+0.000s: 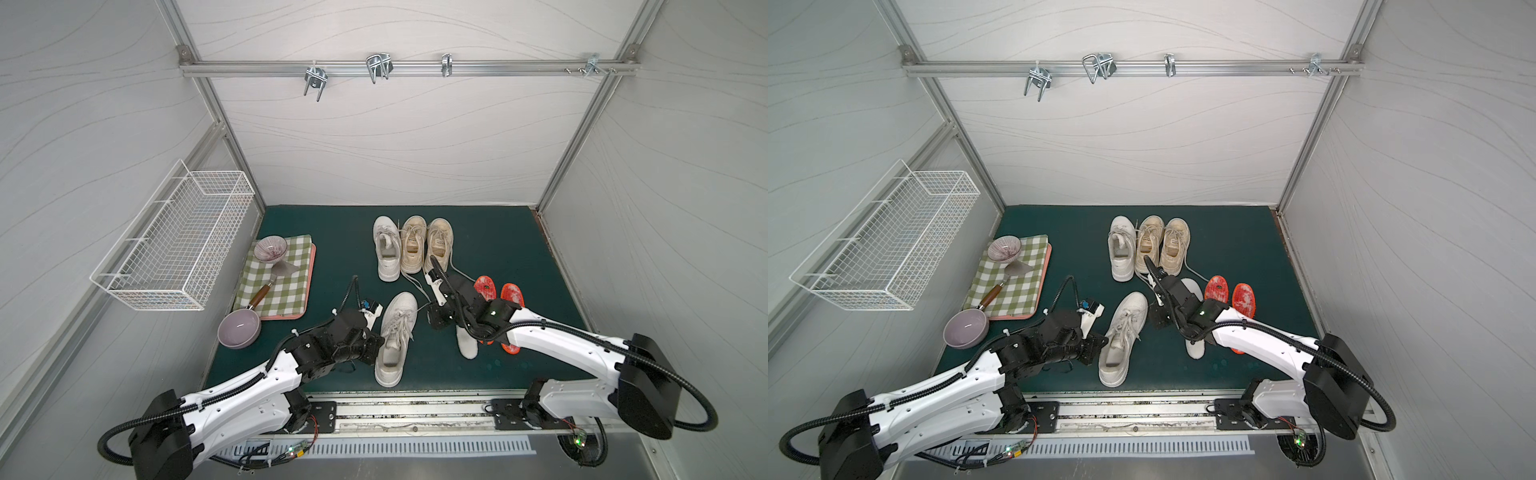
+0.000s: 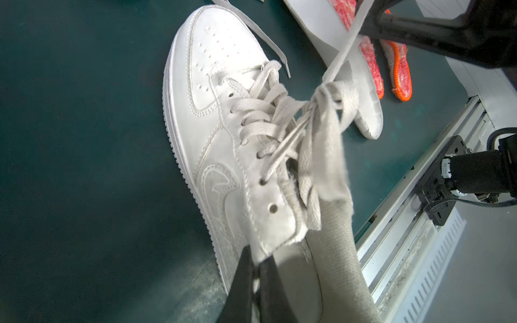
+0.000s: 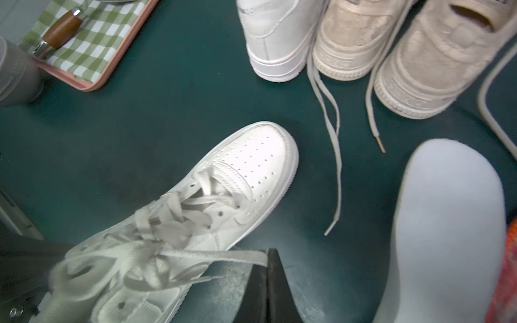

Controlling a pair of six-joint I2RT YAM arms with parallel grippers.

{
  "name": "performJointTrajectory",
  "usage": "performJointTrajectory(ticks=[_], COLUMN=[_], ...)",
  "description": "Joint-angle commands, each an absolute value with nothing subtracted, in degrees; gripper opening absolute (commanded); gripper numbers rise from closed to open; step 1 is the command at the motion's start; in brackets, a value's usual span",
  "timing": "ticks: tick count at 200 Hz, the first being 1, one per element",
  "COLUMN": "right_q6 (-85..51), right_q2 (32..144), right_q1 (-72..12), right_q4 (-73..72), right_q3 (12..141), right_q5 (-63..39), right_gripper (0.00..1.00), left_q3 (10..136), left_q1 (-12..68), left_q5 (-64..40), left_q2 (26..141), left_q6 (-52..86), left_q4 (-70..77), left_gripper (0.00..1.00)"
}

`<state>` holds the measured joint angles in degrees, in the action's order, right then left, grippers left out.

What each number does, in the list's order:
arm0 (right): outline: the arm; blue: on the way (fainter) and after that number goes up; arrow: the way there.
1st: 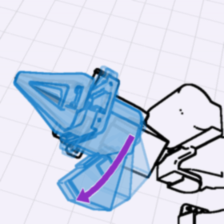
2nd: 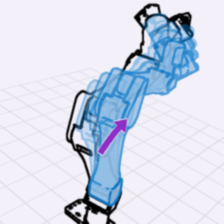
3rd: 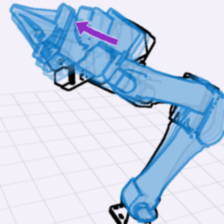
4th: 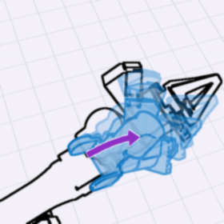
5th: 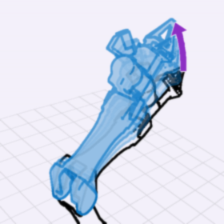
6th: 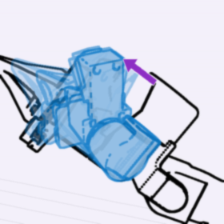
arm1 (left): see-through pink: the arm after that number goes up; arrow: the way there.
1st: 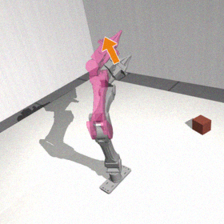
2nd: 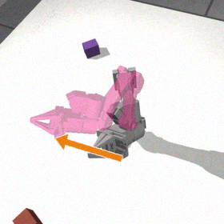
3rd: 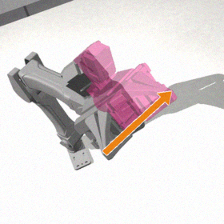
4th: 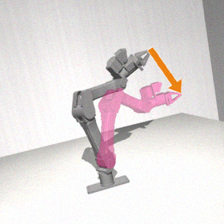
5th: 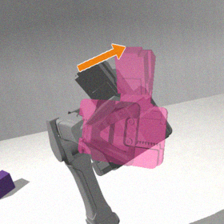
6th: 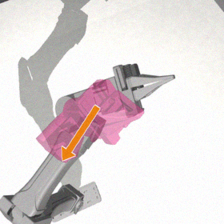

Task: Remove the insole from the shoe
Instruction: Untie the shoelace on the shoe.

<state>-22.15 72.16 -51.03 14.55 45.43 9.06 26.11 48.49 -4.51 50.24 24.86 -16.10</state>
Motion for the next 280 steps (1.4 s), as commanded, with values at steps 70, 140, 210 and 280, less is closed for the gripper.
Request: performJointTrajectory(ticks=[70,140,210,280], right_q6=[-25.3,-27.8,-26.9,-24.2], right_q2=[63.9,61.0,66.0,77.4], right_q1=[-40.2,-32.4,-32.3,-44.0], right_q4=[22.1,25.7,21.3,20.6], right_q3=[44.9,46.2,46.7,58.5], right_q5=[12.7,12.2,2.5,2.0], right_gripper=[0.00,0.00,0.00,0.00], left_q3=[25.3,24.7,24.5,23.8], left_q1=[48.7,48.7,48.6,48.7], left_q5=[-1.9,-1.7,-4.2,-1.5], left_q2=[46.4,45.7,45.6,43.5], left_q6=[25.6,25.9,25.8,27.3], left_q4=[-14.7,-14.9,-12.9,-13.8], left_gripper=[0.00,0.00,0.00,0.00])
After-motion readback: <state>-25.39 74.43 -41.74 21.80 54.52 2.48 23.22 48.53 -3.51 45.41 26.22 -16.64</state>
